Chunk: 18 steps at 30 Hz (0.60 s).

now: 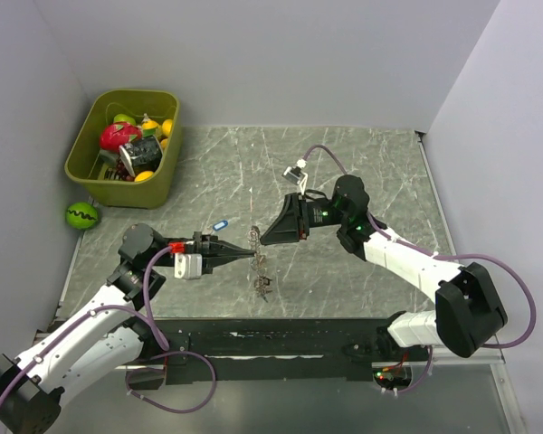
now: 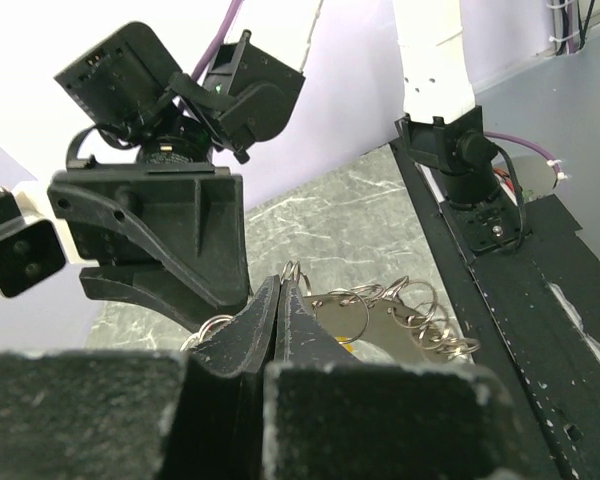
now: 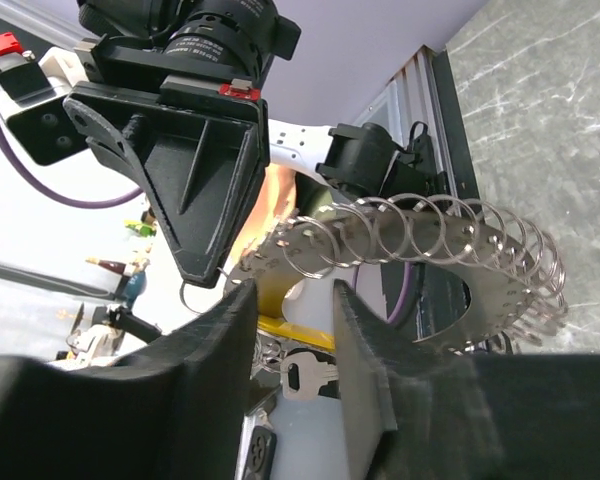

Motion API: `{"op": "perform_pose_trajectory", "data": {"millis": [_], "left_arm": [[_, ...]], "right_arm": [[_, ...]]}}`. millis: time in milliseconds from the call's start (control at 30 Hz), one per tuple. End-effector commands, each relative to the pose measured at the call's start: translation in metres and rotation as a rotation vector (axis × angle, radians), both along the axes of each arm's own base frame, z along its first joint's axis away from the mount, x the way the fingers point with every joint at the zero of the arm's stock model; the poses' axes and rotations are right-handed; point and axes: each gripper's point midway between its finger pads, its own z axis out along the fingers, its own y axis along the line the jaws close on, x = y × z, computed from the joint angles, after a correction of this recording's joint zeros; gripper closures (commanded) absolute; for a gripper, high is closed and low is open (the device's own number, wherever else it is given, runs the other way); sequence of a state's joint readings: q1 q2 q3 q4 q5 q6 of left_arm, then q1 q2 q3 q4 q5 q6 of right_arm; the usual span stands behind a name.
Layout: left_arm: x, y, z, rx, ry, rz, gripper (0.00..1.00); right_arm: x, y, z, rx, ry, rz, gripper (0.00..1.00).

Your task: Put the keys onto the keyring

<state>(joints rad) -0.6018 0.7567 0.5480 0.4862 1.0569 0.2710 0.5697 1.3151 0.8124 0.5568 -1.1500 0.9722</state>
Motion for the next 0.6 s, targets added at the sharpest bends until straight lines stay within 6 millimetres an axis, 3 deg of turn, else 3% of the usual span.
{"op": "perform_pose_trajectory", "data": {"millis": [0, 233, 567], "left_arm": [[-0.004, 0.001, 0.019, -0.029, -0.083, -0.013, 0.99], [-0.004, 0.001, 0.017, 0.011, -0.085, -0.017, 0.99], [-0.008, 0.0, 0.015, 0.027, -0.083, -0.056, 0.99]], "right_arm": [[-0.004, -0.001, 0.016, 0.042, -0.064, 0.026, 0.51], [-0.004, -0.003, 0.018, 0.023, -0.077, 0.013, 0.3], [0.005, 0.0, 0.004, -0.053, -0.017, -0.012, 0.32]]}}
